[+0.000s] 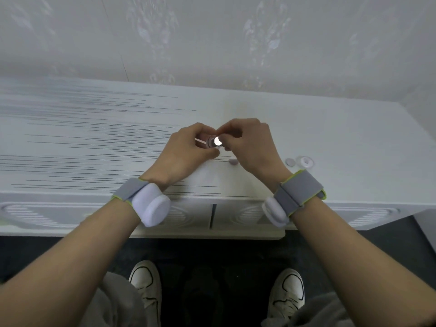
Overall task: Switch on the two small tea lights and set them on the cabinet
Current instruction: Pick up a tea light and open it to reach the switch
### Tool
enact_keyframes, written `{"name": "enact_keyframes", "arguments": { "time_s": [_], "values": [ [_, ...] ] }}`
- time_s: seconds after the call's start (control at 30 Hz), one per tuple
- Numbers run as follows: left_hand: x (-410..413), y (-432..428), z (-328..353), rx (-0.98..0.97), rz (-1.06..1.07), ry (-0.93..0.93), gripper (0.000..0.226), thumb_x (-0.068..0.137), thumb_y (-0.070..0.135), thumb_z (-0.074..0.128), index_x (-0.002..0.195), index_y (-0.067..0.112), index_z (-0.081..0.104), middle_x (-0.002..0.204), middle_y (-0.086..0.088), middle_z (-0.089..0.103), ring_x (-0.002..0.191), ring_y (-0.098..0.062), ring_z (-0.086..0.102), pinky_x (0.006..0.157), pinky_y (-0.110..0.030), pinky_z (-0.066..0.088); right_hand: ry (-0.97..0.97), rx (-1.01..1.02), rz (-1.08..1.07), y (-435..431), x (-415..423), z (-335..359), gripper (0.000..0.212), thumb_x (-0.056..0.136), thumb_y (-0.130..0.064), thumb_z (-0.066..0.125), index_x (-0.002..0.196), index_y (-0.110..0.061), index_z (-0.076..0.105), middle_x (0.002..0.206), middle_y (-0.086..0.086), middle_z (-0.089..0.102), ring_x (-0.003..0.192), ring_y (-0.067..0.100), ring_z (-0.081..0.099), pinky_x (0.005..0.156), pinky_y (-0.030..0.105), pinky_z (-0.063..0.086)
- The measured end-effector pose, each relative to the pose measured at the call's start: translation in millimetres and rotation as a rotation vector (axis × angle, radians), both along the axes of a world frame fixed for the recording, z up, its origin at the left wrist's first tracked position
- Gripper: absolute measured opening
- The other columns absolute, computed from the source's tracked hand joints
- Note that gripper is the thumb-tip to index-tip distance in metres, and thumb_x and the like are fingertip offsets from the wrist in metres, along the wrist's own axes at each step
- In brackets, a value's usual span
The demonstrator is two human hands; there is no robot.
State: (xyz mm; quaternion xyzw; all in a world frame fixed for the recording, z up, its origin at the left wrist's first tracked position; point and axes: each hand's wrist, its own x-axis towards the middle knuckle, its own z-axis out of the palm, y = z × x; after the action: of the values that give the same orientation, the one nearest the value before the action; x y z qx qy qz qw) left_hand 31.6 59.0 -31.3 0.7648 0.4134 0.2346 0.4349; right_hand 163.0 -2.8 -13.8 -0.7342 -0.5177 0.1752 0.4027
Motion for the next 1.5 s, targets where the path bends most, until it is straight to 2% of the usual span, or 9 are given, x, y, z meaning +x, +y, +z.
{"name": "enact_keyframes", "arguments": {
  "time_s": [0.23, 0.4, 0.53, 0.8, 0.93, 1.07, 1.13, 1.33, 1.5],
  "values": [
    [1, 0, 5, -0.168, 0.035, -0.138, 0.034, 0.076, 0.014, 0.072, 0.108, 0.024, 0.064, 0.098, 0.004, 0.071, 0.086, -0.011, 0.07, 0.087, -0.028, 0.053, -0.01, 0.019, 0.006, 4, 2, 0, 0.017, 0.079, -0.02, 0.069, 0.094, -0.014, 0.069, 0.074, 0.004, 0.068, 0.065, 0.017, 0.063, 0.059, 0.028, 0.056],
    [0, 2, 1, -0.246, 0.076, -0.164, 0.034, 0.075, 0.01, 0.071, 0.105, 0.025, 0.063, 0.094, 0.001, 0.071, 0.085, -0.018, 0.069, 0.094, -0.04, 0.052, -0.269, -0.171, 0.019, 1, 16, 15, 0.012, 0.083, -0.019, 0.063, 0.089, -0.014, 0.073, 0.083, 0.008, 0.071, 0.076, 0.023, 0.066, 0.078, 0.034, 0.055],
    [1, 4, -5, -0.281, 0.065, -0.124, 0.037, 0.074, 0.008, 0.072, 0.109, 0.02, 0.064, 0.095, -0.003, 0.071, 0.084, -0.018, 0.068, 0.093, -0.036, 0.053, -0.558, -0.408, 0.092, -9, 6, 3, 0.025, 0.081, -0.028, 0.067, 0.102, -0.014, 0.069, 0.107, 0.011, 0.066, 0.099, 0.031, 0.062, 0.082, 0.032, 0.046],
    [4, 5, -7, -0.302, 0.06, -0.093, 0.04, 0.074, 0.008, 0.073, 0.111, 0.019, 0.066, 0.097, -0.002, 0.071, 0.093, -0.018, 0.068, 0.09, -0.029, 0.053, -0.689, -0.299, 0.094, -8, 0, -11, 0.024, 0.088, -0.017, 0.049, 0.1, -0.009, 0.069, 0.103, 0.011, 0.068, 0.099, 0.029, 0.059, 0.081, 0.033, 0.041],
    [3, 7, -9, -0.285, 0.044, -0.084, 0.038, 0.073, 0.009, 0.073, 0.109, 0.022, 0.067, 0.101, -0.002, 0.072, 0.098, -0.019, 0.068, 0.094, -0.034, 0.052, -0.485, -0.191, 0.027, -6, 7, -6, 0.025, 0.086, -0.014, 0.053, 0.092, -0.009, 0.076, 0.093, 0.008, 0.074, 0.093, 0.028, 0.063, 0.082, 0.035, 0.051],
    [3, 5, -8, -0.271, 0.018, -0.091, 0.039, 0.072, 0.011, 0.073, 0.108, 0.023, 0.068, 0.104, 0.001, 0.073, 0.098, -0.015, 0.069, 0.096, -0.038, 0.051, -0.006, -0.129, -0.037, -8, 10, 4, 0.016, 0.082, -0.011, 0.062, 0.086, -0.008, 0.077, 0.068, 0.004, 0.071, 0.055, 0.007, 0.065, 0.052, 0.011, 0.049],
    [5, 2, -7, -0.264, -0.026, -0.104, 0.037, 0.073, 0.012, 0.072, 0.108, 0.024, 0.07, 0.103, 0.003, 0.074, 0.097, -0.012, 0.069, 0.096, -0.037, 0.051, 0.087, -0.121, -0.023, -8, 7, 6, 0.015, 0.082, -0.008, 0.063, 0.087, -0.006, 0.077, 0.073, 0.01, 0.074, 0.055, 0.011, 0.066, 0.055, 0.01, 0.052],
    [8, 0, 0, -0.292, -0.104, -0.206, 0.035, 0.078, 0.006, 0.068, 0.11, 0.02, 0.07, 0.101, -0.003, 0.076, 0.097, -0.014, 0.07, 0.094, -0.033, 0.053, 0.102, -0.068, -0.04, -6, 8, 7, 0.013, 0.081, -0.01, 0.064, 0.086, -0.007, 0.076, 0.073, 0.013, 0.074, 0.06, 0.018, 0.067, 0.062, 0.019, 0.055],
    [12, -1, -1, -0.342, -0.107, -0.285, 0.034, 0.08, 0.006, 0.068, 0.112, 0.018, 0.07, 0.101, -0.005, 0.076, 0.098, -0.016, 0.07, 0.089, -0.027, 0.053, 0.041, -0.044, -0.055, -6, 10, 5, 0.012, 0.08, -0.013, 0.065, 0.084, -0.008, 0.075, 0.063, 0.003, 0.067, 0.054, 0.012, 0.06, 0.051, 0.008, 0.044]
  ]
}}
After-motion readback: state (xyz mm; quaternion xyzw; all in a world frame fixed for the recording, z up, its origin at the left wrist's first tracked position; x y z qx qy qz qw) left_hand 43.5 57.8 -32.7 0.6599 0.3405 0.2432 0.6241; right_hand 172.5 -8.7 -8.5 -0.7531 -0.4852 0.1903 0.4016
